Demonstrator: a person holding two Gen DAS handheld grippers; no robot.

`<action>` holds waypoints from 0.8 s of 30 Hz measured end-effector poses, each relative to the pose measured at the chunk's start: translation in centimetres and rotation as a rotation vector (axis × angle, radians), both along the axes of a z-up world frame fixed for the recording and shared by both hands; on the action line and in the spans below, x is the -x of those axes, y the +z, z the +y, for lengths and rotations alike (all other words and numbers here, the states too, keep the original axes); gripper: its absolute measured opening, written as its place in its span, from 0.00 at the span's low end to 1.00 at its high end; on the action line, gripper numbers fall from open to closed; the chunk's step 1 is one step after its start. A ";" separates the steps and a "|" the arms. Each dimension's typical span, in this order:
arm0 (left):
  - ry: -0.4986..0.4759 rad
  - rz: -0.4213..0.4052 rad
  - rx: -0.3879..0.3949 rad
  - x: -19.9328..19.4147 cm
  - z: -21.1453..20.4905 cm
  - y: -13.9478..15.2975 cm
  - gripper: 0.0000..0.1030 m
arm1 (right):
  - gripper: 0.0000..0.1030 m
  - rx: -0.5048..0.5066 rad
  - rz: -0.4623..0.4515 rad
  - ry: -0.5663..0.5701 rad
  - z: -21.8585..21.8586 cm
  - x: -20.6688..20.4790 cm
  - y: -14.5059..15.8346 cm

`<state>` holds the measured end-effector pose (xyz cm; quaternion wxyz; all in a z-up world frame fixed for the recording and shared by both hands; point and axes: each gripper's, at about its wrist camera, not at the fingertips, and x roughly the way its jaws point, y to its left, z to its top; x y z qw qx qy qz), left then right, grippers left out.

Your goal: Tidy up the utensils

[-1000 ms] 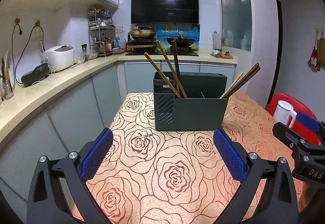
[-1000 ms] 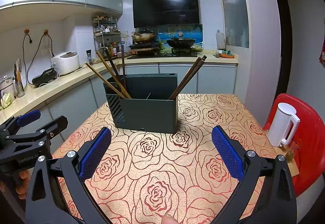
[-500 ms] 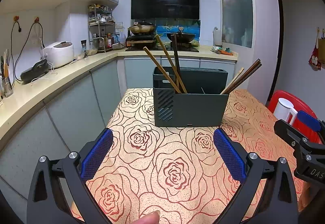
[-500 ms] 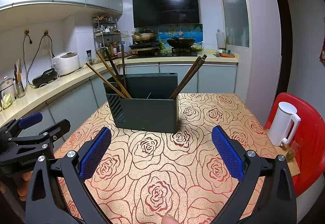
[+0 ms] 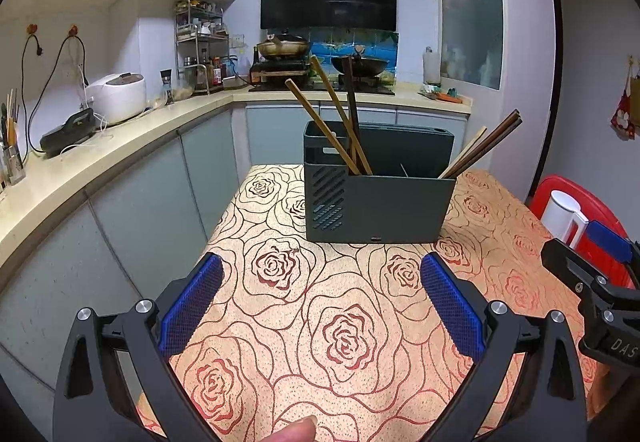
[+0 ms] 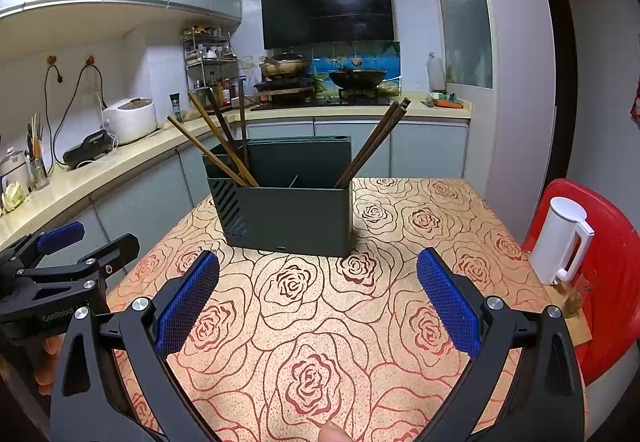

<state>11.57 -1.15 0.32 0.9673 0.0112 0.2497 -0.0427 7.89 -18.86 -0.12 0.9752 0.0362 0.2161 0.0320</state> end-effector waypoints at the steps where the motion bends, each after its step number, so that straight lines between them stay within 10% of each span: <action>1: 0.000 0.001 0.000 0.0 0.0 0.0 0.93 | 0.93 0.000 0.000 0.000 0.0 0.0 0.0; 24: -0.003 0.013 -0.001 -0.3 -0.1 -0.2 0.93 | 0.93 0.001 0.001 0.001 -0.1 -0.1 0.0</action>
